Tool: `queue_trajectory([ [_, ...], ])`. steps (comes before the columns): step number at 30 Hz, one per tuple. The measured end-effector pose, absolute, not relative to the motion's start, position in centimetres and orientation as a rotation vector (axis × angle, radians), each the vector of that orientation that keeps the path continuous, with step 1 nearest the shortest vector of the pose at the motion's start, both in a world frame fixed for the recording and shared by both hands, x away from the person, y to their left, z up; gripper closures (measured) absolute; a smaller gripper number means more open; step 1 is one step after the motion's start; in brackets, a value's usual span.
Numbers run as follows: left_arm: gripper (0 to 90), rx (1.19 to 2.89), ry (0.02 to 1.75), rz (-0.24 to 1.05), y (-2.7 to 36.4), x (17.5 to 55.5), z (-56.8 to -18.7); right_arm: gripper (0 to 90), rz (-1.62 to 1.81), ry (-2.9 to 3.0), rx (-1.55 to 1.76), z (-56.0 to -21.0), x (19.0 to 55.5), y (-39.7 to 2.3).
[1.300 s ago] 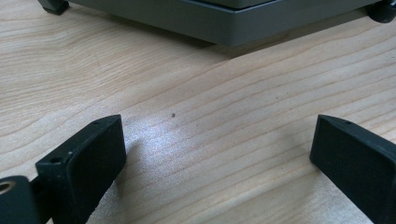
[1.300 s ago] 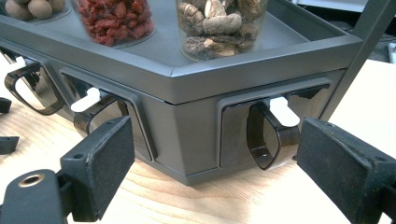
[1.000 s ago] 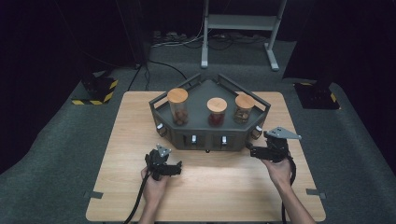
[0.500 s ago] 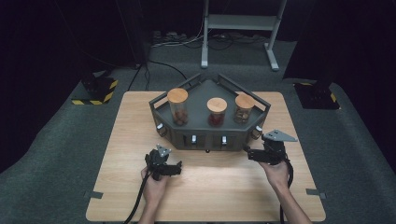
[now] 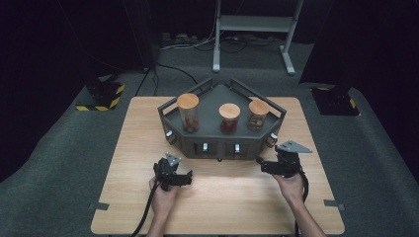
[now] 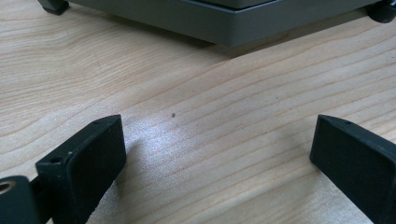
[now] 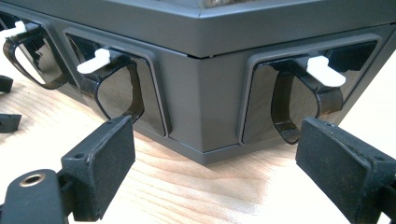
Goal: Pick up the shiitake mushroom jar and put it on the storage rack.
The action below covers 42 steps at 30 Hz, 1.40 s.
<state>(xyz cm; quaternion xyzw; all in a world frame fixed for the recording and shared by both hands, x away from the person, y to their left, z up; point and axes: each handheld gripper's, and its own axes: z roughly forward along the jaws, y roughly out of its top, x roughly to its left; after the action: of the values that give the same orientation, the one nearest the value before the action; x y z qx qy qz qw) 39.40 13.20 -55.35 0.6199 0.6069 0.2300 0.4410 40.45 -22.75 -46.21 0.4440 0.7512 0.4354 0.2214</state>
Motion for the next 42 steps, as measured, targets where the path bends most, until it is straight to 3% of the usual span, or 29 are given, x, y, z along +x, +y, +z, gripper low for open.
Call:
queue_trajectory([
  [42,3.4,1.539,1.507,0.571,13.2,39.4,-55.4,11.5,1.159,2.103,1.269,-49.4,39.6,-22.5],
])
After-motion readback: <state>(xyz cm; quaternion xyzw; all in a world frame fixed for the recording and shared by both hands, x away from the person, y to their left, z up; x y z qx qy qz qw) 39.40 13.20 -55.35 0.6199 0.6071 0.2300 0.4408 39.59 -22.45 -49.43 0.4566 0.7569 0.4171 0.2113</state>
